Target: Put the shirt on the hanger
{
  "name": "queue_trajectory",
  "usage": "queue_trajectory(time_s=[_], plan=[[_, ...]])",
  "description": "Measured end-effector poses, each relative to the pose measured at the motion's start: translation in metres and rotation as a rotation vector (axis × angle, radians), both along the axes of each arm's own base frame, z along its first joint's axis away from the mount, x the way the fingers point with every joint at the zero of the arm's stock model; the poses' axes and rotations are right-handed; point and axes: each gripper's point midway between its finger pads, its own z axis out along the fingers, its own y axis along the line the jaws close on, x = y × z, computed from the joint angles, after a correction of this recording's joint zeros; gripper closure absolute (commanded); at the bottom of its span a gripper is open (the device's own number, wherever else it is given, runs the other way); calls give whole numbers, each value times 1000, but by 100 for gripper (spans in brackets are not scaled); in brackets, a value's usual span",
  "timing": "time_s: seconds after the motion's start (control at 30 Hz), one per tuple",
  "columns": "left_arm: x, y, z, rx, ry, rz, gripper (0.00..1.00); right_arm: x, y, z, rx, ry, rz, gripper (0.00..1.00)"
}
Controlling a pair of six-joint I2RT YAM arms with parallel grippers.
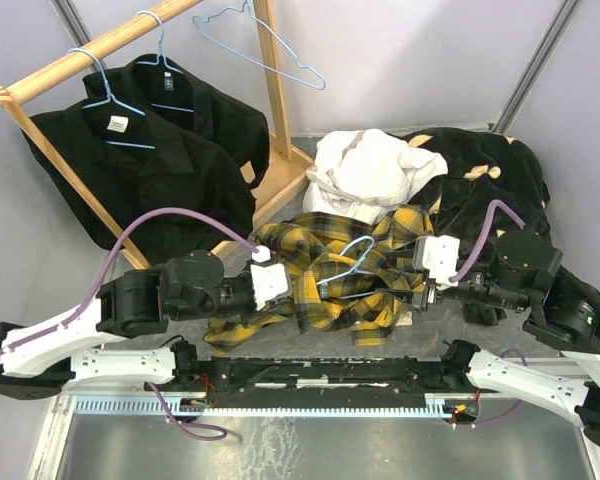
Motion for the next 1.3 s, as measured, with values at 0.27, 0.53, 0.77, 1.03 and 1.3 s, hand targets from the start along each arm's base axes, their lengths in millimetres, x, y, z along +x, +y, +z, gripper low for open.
queue_trajectory(time_s=[0.27,0.53,0.77,1.03,1.3], plan=[[-4,1,-2,6,-5,-32,97,-10,16,8,98,182,12,33],[-11,5,5,-27,-3,-59,97,-8,45,5,266,317,40,41],[-14,4,6,-31,2,-76,97,-9,58,18,333,341,81,56],[-14,4,6,-33,2,-76,97,-13,62,20,354,358,114,95],[-5,2,9,-78,-8,-18,44,-11,61,19,354,353,101,100]])
